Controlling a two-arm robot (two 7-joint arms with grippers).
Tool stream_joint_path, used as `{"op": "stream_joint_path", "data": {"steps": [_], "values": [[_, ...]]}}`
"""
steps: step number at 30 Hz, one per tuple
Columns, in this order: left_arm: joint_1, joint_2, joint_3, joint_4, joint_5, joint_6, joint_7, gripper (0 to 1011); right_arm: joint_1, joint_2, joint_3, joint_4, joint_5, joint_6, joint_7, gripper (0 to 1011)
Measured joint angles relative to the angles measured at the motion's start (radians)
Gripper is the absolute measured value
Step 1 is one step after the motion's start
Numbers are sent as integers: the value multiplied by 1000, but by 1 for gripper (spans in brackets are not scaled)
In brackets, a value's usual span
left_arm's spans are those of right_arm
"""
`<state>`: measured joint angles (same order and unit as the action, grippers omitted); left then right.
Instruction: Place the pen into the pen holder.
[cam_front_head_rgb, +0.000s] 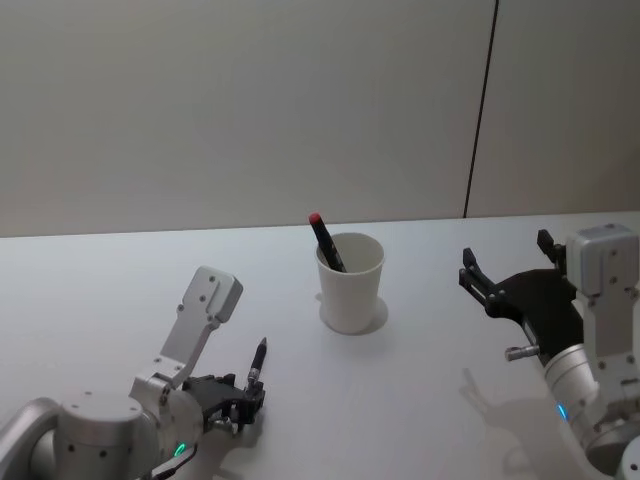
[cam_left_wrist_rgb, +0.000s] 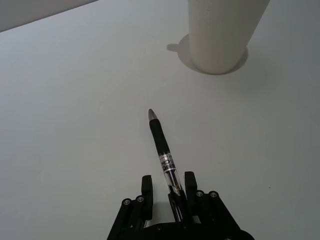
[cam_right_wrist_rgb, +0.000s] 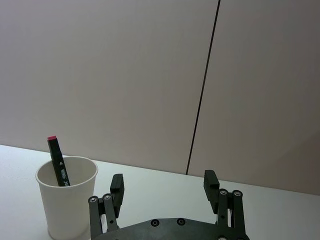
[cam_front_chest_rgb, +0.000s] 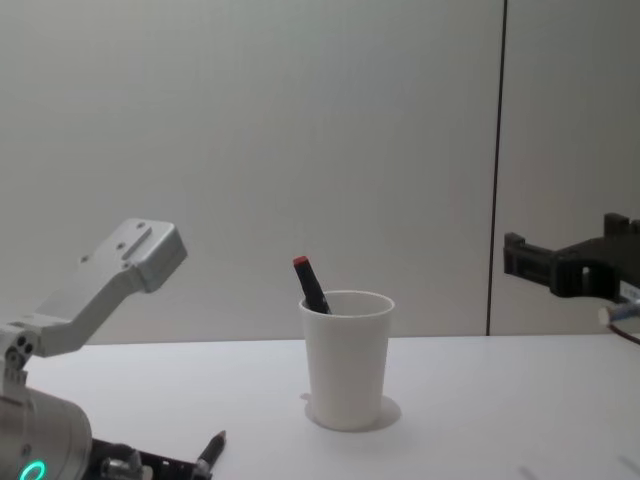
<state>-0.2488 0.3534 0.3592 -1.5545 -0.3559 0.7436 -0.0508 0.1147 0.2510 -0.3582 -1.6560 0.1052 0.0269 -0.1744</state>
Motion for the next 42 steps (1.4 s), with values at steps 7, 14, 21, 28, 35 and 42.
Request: {"op": "stream_joint_path", "data": {"steps": [7, 14, 21, 28, 35, 42], "values": [[8, 2, 5, -13, 23, -10, -1, 367, 0, 0, 0, 0, 0, 0, 0, 1001], [16, 4, 10, -28, 48, -20, -2, 272, 0, 0, 0, 0, 0, 0, 0, 1001], [21, 6, 9, -44, 67, -31, 3, 143, 0, 0, 0, 0, 0, 0, 0, 1001], [25, 9, 3, -64, 74, -55, 11, 135, 0, 0, 0, 0, 0, 0, 0, 1001], [32, 13, -10, -85, 69, -104, 23, 135, 0, 0, 0, 0, 0, 0, 0, 1001], [42, 18, -24, -104, 55, -181, 35, 135, 0, 0, 0, 0, 0, 0, 0, 1001]]}}
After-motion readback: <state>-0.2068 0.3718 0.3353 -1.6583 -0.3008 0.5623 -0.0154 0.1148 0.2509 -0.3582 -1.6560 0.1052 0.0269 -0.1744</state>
